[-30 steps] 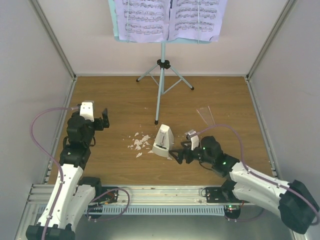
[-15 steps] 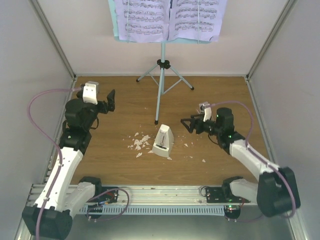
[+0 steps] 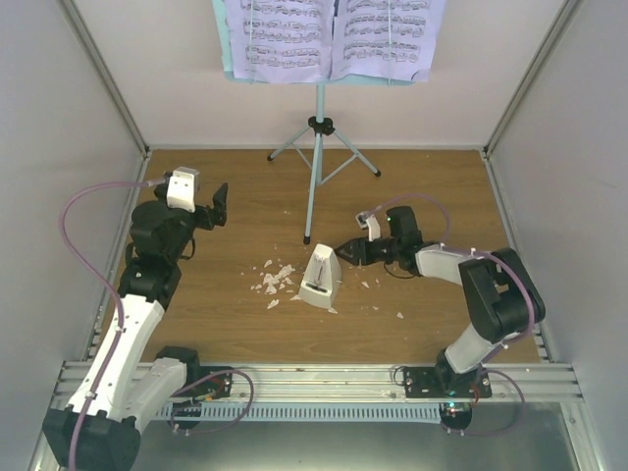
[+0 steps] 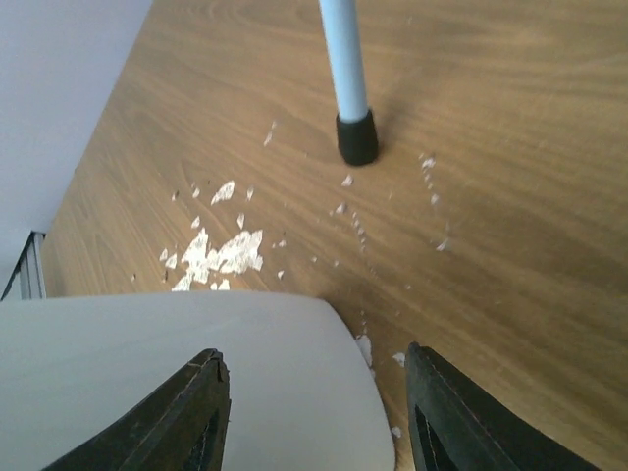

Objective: Pack up the instrument practice props

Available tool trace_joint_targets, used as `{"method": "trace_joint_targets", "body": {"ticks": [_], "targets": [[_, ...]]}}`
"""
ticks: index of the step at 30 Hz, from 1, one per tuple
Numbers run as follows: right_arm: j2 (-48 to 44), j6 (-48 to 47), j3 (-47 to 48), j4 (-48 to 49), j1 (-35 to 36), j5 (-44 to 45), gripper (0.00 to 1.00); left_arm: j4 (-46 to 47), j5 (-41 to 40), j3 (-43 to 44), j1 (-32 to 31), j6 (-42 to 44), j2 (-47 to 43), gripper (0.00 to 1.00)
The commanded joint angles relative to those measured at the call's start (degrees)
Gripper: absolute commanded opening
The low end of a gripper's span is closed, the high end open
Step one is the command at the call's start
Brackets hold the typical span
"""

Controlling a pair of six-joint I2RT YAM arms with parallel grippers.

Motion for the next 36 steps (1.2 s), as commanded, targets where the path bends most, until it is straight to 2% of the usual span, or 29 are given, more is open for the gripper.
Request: {"method": "trace_joint_targets", "body": {"ticks": [1,7,15,17,20,24,27,30,32,36], "targets": [[2.6,-1.8,0.6,0.6,2.6,-1.2,0.5,3.0,-1.4,-0.9,-1.2,1.5,-0.1,0.95],[1.3,-1.0,-4.3,3.1,6.1,-1.3,0.49,3.0,-2.7,-1.1,-2.9,1.9,0.1,0.96],[-5.5,2.9,-12.6,7.4,9.5,2.6,0.51,3.0,-3.3,-1.3,-4.6,2.3,0.1,0.97],[-8.4,2.4,-13.0,5.8,9.5,5.3,0.57,2.9,-3.6,-1.4,-4.8,2.4,0.1,0.98],[-15.0,1.9,-13.6,3.4,9.5,9.5,0.76,3.0,-4.1,-1.6,-5.1,2.5,0.0,0.99],[-28.5,1.3,-16.8,3.3,11.0,15.1,0.97,3.2,-4.2,-1.8,-5.3,2.7,-0.4,0.99],[-41.3,0.2,-20.8,6.8,14.4,19.5,1.0,3.2,-4.2,-1.8,-5.4,2.7,-0.4,0.99],[-49.1,-1.8,-23.9,10.4,18.3,23.2,1.0,3.2,-4.2,-1.8,-5.4,2.6,-0.4,0.99],[-51.0,-3.4,-24.3,11.1,20.8,26.0,1.0,3.3,-4.2,-1.9,-5.5,2.7,-0.3,0.99],[-47.9,-7.2,-21.5,10.9,28.0,31.5,1.0,3.2,-4.2,-2.0,-5.5,2.7,0.2,0.99]]}}
